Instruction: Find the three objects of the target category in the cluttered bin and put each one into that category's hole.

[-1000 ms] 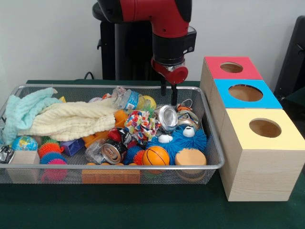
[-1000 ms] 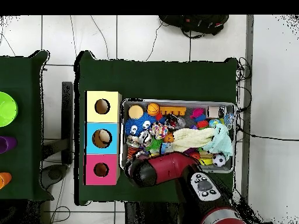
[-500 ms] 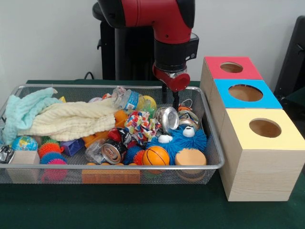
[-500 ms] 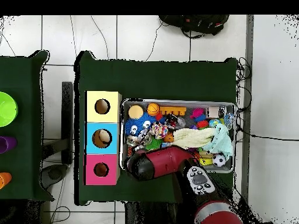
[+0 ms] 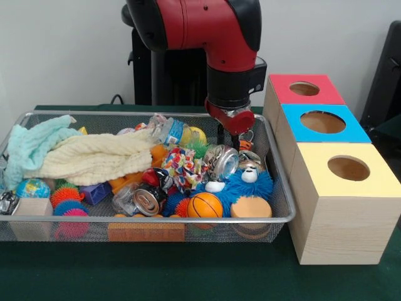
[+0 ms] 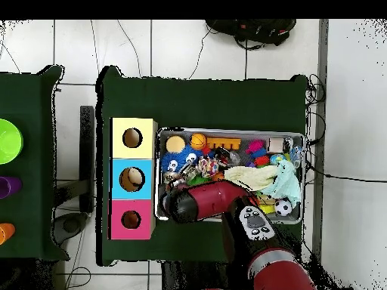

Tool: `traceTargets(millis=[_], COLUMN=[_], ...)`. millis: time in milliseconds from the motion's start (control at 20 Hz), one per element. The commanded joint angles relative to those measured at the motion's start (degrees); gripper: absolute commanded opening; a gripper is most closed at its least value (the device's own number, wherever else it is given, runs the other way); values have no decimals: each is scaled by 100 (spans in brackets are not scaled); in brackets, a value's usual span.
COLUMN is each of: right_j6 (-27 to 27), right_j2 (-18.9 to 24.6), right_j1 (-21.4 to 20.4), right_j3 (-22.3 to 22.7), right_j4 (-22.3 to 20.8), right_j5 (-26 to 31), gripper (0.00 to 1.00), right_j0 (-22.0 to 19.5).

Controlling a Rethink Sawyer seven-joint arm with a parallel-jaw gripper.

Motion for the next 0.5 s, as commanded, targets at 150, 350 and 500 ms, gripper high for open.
traceTargets(millis=[150, 350, 500], right_j6=[-331, -320, -299], right_j2=[330, 384, 554], right_j1=[502, 522, 404], right_j3=[-1061, -1046, -872], right_j4=[309, 383, 578], right_j5=[461, 540, 623], gripper=[100, 100, 100], right_j0=[222, 216, 90])
